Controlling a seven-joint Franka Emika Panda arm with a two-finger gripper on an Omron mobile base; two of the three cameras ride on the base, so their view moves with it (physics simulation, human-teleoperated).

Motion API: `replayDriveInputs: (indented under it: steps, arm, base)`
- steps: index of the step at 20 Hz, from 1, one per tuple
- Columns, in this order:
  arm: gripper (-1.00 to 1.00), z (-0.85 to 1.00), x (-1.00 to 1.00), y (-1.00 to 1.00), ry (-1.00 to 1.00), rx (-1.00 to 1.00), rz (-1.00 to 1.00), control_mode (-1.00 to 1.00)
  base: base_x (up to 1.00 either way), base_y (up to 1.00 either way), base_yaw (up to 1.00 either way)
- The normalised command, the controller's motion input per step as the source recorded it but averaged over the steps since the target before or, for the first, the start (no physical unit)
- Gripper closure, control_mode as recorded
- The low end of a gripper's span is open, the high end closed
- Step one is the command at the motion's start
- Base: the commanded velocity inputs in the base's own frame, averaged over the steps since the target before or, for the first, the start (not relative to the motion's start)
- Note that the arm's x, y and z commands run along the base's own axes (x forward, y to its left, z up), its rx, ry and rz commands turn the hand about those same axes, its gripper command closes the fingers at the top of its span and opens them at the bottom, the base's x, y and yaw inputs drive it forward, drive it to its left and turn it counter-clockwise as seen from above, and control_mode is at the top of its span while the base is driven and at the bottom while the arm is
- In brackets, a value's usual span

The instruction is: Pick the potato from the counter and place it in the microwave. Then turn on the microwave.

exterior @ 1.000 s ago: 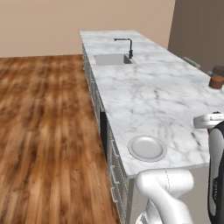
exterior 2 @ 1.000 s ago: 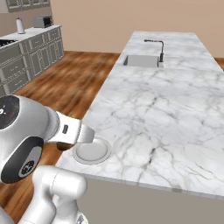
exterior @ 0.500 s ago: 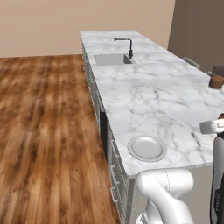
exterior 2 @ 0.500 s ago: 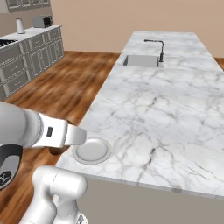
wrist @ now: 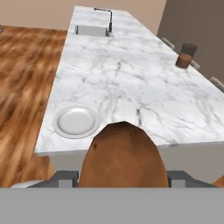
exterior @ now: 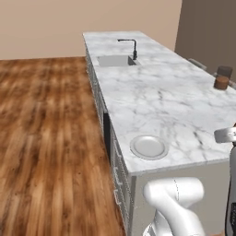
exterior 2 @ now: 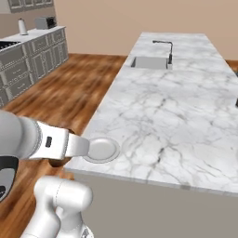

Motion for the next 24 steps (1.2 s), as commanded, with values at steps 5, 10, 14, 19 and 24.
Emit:
replayDriveInputs:
  steps: [5, 10, 14, 19, 24]
  arm:
    - [1.00, 0.00, 0.00, 0.00, 0.00, 0.00, 0.00, 1.00]
    - [1.00, 0.00, 0.00, 0.00, 0.00, 0.00, 0.00, 1.00]
    - [1.00, 0.00, 0.00, 0.00, 0.00, 0.00, 0.00, 1.00]
    - [1.00, 0.00, 0.00, 0.00, 0.00, 0.00, 0.00, 1.00]
    - [1.00, 0.00, 0.00, 0.00, 0.00, 0.00, 0.00, 1.00]
  base:
    - [-0.60, -0.36, -0.19]
    - [-0.35, -0.33, -0.38]
    - [-0.26, -0.27, -0.45]
    - [-0.11, -0.20, -0.49]
    - [-0.02, -0.15, -0.56]
